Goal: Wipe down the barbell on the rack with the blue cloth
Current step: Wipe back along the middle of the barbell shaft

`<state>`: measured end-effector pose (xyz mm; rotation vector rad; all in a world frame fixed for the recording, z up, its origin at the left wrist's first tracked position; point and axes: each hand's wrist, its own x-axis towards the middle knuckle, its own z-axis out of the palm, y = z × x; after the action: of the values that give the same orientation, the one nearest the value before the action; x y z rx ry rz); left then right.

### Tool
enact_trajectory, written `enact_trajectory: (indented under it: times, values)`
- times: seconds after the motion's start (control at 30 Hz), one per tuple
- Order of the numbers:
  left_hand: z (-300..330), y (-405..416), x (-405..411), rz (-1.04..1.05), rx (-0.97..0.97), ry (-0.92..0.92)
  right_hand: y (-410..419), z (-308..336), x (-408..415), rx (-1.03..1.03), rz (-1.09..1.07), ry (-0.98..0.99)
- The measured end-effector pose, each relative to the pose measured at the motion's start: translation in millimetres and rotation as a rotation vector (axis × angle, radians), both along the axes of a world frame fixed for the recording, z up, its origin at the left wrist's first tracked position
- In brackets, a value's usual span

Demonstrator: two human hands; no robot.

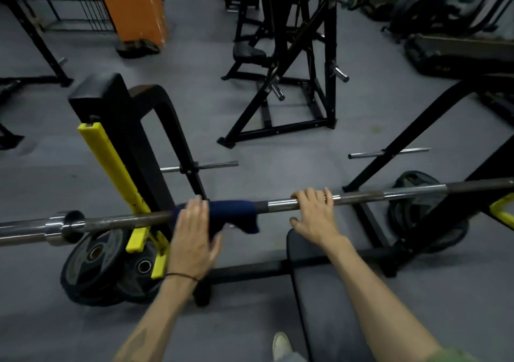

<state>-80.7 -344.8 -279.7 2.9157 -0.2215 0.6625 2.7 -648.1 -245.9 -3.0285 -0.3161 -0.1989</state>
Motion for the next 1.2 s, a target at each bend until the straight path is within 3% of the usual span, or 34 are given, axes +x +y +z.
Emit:
enact_trajectory:
  times: [0.1, 0.13, 0.27, 0.33, 0.6, 0.73, 0.87, 0.93, 1.2]
  values:
    - [5, -17, 3, 0.238, -0.099, 0.052, -2, 0, 1, 0.018, 0.002, 0.008]
    - [8, -35, 8, 0.23, -0.124, 0.075, -1, -1, 0, 0.016, 0.005, 0.008]
    - [11, -129, 27, -0.166, -0.04, 0.083, -3, -1, 1, -0.012, 0.038, -0.014]
    - [10, -146, 31, -0.228, -0.011, 0.081, -7, 1, 1, -0.02, 0.077, -0.046]
    - [2, -22, -5, -0.023, 0.03, 0.054, 18, 0, 5, -0.105, 0.305, -0.197]
    - [8, -44, 3, 0.156, -0.025, 0.151, 44, 2, 5, -0.122, 0.249, -0.128]
    - [11, -134, 20, -0.123, -0.013, 0.147, 36, 4, 8, -0.117, 0.294, -0.187]
    - [12, -137, 22, -0.151, 0.007, 0.119, 29, 4, 11, -0.053, 0.344, -0.232]
    - [4, -6, -10, 0.133, 0.024, 0.108, 28, -4, 24, -0.019, 0.389, -0.301]
